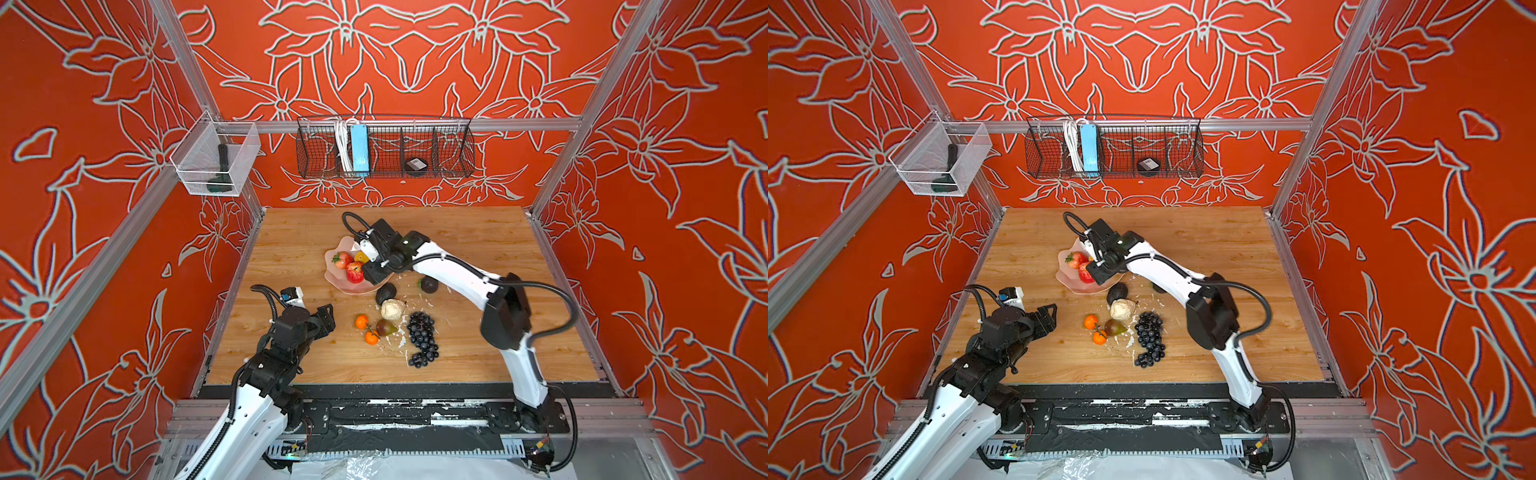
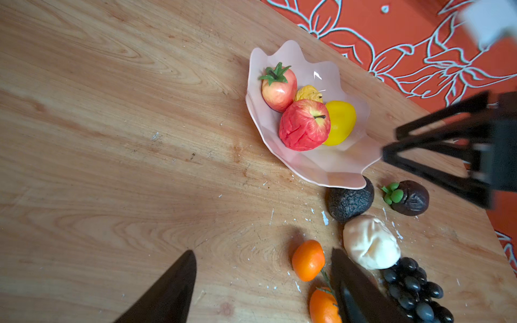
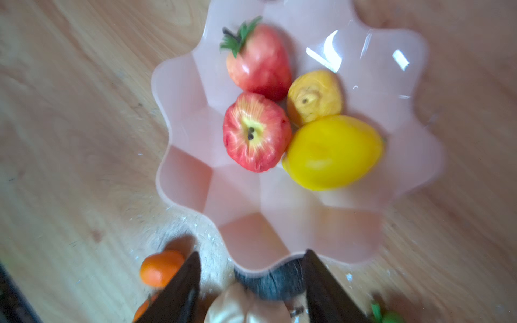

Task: Arrange fruit in a fruit bowl
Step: Place the fruit in the fruit bowl, then pick up the fruit from the center of the table.

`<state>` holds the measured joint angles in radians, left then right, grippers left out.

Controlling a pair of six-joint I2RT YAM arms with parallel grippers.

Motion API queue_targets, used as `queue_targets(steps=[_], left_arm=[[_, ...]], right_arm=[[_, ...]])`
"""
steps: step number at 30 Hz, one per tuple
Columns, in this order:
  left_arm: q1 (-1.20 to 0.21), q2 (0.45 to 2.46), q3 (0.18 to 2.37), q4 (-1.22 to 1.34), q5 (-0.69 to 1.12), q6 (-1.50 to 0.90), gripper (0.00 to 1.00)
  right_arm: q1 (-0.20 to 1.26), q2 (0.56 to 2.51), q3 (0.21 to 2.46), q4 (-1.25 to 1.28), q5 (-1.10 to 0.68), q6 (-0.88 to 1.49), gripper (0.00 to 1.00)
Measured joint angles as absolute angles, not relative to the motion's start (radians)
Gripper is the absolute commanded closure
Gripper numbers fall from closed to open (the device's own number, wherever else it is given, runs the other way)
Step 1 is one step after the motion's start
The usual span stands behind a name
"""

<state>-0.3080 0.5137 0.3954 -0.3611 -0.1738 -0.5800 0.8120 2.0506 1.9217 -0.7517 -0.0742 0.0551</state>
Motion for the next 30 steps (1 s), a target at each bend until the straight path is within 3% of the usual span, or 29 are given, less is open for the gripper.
queue_targets(steps=[5, 10, 18, 30], left_arm=[[-0.308, 0.519, 0.395, -0.351, -0.159, -0.58, 0.22], [-0.308, 0.529, 0.395, -0.345, -0.145, -0.58, 0.21], [-0.308, 0.53, 0.395, -0.34, -0.136, -0.58, 0.19], [-0.308, 0.531, 0.395, -0.339, -0.137, -0.58, 0.18]], right_arm=[[0.764, 1.823, 1.694, -0.64, -0.067, 0.002, 0.24], [0.644, 1.781, 1.539, -0.59, -0.052, -0.124, 0.11], [0.48, 1.848, 1.474, -0.603, -0.08, -0.289, 0.05], [0.434, 1.952, 1.479, -0.702, -0.205, -0.397, 0.08]])
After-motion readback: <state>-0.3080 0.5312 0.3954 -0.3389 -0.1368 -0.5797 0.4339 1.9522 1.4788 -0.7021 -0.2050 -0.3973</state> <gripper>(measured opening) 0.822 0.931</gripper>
